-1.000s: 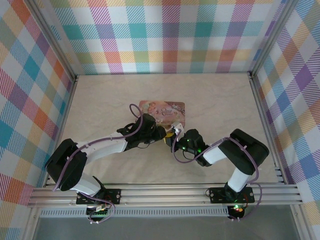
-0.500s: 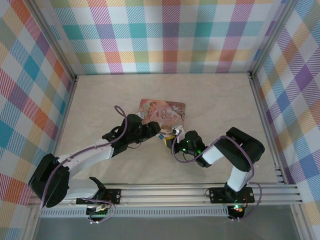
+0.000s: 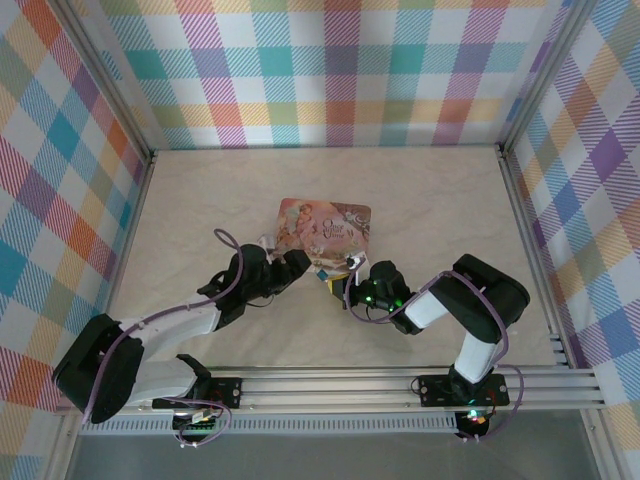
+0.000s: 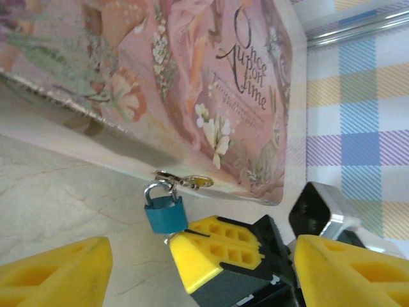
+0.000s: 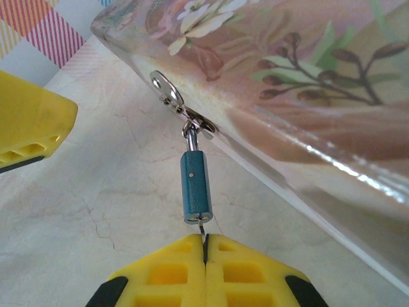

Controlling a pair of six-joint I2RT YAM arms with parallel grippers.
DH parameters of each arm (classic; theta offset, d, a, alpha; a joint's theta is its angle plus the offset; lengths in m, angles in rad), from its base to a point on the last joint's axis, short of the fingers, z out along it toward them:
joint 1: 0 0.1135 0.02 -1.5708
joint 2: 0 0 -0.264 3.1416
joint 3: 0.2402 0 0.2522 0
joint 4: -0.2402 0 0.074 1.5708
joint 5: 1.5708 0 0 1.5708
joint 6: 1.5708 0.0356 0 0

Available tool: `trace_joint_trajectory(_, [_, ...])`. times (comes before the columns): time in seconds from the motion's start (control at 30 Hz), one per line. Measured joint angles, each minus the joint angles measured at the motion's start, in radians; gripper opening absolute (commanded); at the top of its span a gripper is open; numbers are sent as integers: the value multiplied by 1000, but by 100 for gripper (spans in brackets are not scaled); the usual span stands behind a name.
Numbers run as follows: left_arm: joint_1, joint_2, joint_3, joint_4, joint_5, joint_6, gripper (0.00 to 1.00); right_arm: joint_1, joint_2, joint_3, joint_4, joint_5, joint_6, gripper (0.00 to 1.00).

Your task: Unlock a padlock with a key

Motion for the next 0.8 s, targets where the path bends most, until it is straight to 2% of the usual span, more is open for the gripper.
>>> trace_joint_trajectory(0.13, [1,11,-42,106,19,-27,74,0,-21,22,-76,-24,54,0])
trace_joint_trajectory(0.37, [2,121,-70,268,50,-95,69,0,-69,47,-183,-47,156,0])
trace_joint_trajectory(0.5, [2,168,-75,320,67,-121,61,0,-82,63,-224,-61,201,0])
trace_joint_trajectory(0.8, [2,255,-83,420,95,-157,54,0,-84,81,-266,-80,256,0])
